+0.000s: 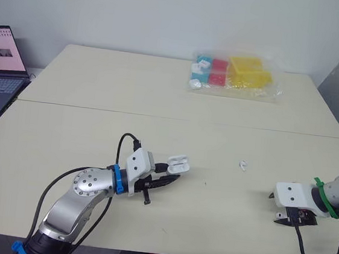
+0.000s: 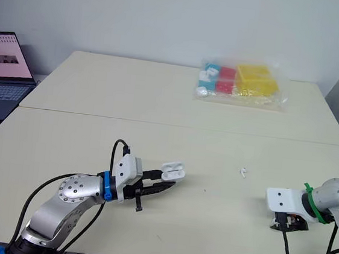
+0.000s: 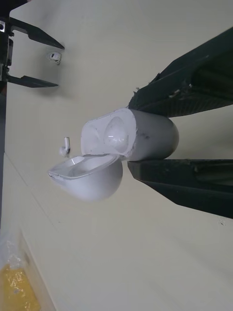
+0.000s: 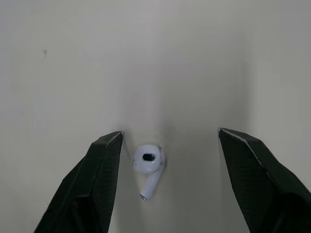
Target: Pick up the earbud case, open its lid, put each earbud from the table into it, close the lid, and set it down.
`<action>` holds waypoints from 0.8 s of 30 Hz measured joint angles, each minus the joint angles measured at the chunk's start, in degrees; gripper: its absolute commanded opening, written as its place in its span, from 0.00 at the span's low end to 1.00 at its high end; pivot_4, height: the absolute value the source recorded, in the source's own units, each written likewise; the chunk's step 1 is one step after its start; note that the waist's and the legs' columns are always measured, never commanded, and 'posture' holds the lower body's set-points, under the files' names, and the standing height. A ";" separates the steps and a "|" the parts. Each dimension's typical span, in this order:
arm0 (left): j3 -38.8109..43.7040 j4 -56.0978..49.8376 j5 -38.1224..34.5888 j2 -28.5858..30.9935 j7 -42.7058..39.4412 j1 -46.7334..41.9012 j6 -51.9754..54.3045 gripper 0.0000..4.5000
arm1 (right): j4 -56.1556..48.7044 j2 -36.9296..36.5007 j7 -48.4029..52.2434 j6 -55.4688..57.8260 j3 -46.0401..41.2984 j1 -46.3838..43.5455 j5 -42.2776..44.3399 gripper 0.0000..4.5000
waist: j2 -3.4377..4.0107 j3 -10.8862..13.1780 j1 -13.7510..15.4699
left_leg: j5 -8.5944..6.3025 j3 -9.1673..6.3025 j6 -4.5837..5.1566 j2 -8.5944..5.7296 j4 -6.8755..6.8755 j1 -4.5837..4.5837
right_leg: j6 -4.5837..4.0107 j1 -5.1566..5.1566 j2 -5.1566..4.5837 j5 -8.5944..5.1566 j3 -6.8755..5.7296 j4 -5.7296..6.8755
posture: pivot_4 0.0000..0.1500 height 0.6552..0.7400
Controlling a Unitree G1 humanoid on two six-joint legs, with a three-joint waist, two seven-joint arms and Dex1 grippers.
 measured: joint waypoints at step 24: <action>-2.16 -0.18 0.73 -0.67 1.26 1.06 0.16 0.18 | -10.19 -4.46 -2.09 23.75 4.47 -2.81 -2.75 0.72 | 0.03 0.00 -0.02 | 0.00 0.02 0.00 -0.01 0.00 0.09 | -0.05 0.00 -0.06 -0.03 0.00 0.08 | 1.00 1.00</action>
